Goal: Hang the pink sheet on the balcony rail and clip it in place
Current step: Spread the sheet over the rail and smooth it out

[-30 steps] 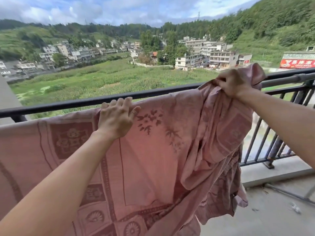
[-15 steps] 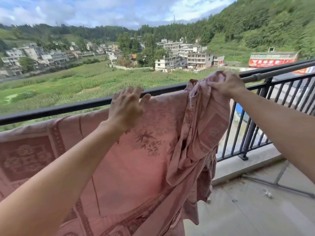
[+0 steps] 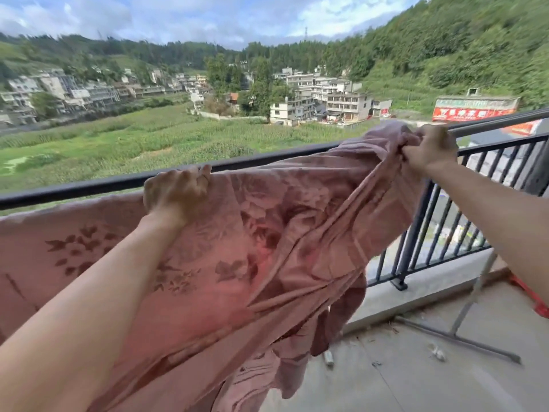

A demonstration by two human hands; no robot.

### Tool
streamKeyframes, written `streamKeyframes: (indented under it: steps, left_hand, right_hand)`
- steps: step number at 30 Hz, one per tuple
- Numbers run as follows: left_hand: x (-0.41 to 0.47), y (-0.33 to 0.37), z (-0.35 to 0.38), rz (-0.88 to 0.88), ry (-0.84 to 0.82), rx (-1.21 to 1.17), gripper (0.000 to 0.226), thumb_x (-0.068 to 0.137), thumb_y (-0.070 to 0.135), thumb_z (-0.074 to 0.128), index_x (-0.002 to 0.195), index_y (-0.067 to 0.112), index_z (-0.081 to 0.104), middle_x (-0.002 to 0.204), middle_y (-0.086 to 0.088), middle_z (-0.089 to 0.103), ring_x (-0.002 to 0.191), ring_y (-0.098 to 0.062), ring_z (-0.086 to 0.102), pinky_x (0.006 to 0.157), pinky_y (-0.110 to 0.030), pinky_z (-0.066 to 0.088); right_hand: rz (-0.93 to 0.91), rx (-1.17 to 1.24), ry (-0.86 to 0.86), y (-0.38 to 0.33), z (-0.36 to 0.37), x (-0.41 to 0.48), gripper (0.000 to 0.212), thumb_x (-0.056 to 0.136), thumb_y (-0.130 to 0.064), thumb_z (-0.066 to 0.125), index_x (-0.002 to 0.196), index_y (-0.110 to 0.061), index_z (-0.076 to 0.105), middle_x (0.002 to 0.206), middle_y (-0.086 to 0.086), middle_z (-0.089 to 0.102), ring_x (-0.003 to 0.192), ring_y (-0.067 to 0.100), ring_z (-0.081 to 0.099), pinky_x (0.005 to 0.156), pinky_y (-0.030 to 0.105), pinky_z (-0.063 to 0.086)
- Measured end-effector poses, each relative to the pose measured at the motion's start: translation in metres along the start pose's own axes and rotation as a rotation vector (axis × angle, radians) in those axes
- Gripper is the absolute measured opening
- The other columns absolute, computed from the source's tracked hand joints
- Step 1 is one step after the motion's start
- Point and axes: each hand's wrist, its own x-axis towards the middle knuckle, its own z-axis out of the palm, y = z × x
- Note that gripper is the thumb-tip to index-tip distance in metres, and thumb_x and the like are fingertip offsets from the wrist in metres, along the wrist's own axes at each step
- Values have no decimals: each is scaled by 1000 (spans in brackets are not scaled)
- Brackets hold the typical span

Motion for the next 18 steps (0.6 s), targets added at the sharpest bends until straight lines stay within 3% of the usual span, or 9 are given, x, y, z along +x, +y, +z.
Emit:
streamKeyframes:
  steps: [2,4,6,9,11,13,15,18]
  left_hand:
    - [3,-13,-2,-33,-1,12,64,101,51,25,72,9,64,76,-23,66,73,-39,62,67,-39,39]
    - [5,-36,-4,-50,0,15,64,101,51,26,75,9,66,83,-26,68,79,-42,64,70,-41,41]
    - [7,-50,-5,-56,-9,36,64,101,51,24,86,10,70,87,-25,69,83,-42,64,75,-43,44]
    - [12,-72,-5,-70,-44,58,63,100,53,21,92,15,71,93,-22,70,87,-40,63,80,-43,43]
    - [16,-88,-7,-96,-55,63,63,100,53,21,94,15,71,96,-23,69,90,-41,63,81,-43,42]
    - [19,-102,-8,-109,-59,63,63,100,52,22,93,14,71,97,-24,69,91,-42,62,81,-43,42]
    - [20,-119,-10,-108,-45,67,62,101,52,23,91,13,71,96,-25,69,91,-43,62,81,-43,43]
    - [24,-139,-9,-90,-9,52,62,101,51,25,88,13,71,91,-25,69,86,-43,63,79,-43,44]
  right_hand:
    - [-51,-87,-176,-12,20,-3,32,75,-27,65,104,-11,67,104,22,68,100,39,63,80,39,49]
    - [-93,-163,-266,-32,36,-10,32,75,-29,67,102,-14,63,108,17,66,101,36,62,78,37,49]
    - [-170,-115,-143,-54,43,-15,33,77,-30,66,105,-13,60,115,16,61,107,35,57,85,40,46]
    - [-466,75,38,-107,55,-38,44,83,-34,58,125,-21,52,135,13,49,120,34,48,100,49,41]
    - [-668,65,-70,-148,70,-58,58,84,-51,59,134,-26,47,143,10,44,127,32,44,102,52,41]
    - [-774,-109,-238,-175,94,-72,68,80,-60,62,138,-29,45,147,8,41,130,31,41,103,55,38]
    - [-803,-292,-322,-184,117,-74,54,83,-46,63,134,-34,49,139,6,50,124,29,46,103,54,36]
    - [-825,-337,-269,-166,121,-50,48,84,-21,56,129,-37,53,122,1,62,112,28,54,100,48,38]
